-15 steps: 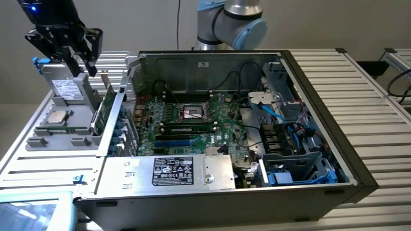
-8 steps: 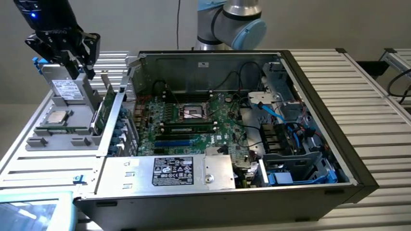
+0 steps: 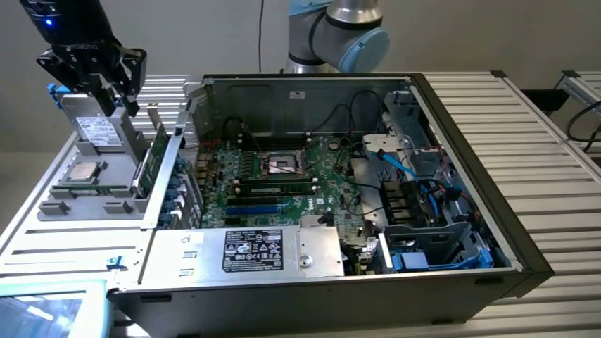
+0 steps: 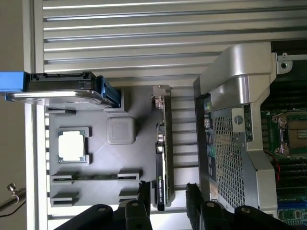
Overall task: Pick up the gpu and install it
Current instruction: 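Pick up the gpu and move the gpu toward the slot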
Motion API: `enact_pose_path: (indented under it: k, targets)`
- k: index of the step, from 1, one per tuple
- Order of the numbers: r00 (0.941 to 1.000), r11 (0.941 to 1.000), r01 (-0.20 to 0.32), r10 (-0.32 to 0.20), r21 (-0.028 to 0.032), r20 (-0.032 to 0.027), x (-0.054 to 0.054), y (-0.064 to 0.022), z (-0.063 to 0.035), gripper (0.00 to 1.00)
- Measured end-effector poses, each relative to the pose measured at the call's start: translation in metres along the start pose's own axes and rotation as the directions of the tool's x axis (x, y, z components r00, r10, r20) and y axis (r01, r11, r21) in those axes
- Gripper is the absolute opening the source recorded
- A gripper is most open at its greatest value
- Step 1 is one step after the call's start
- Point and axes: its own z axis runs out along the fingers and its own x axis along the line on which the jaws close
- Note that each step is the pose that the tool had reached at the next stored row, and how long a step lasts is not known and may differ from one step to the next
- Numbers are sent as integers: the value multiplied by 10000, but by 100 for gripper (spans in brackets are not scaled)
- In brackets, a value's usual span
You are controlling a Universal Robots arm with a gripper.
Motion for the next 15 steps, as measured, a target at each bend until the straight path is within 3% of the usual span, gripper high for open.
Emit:
enact_pose_path:
  k: [9, 15]
  targets:
    - [10000, 10000, 0, 0, 0, -2, 1, 0, 2, 44]
    - [10000, 10000, -1, 1, 2, -5, 33, 4, 104, 44]
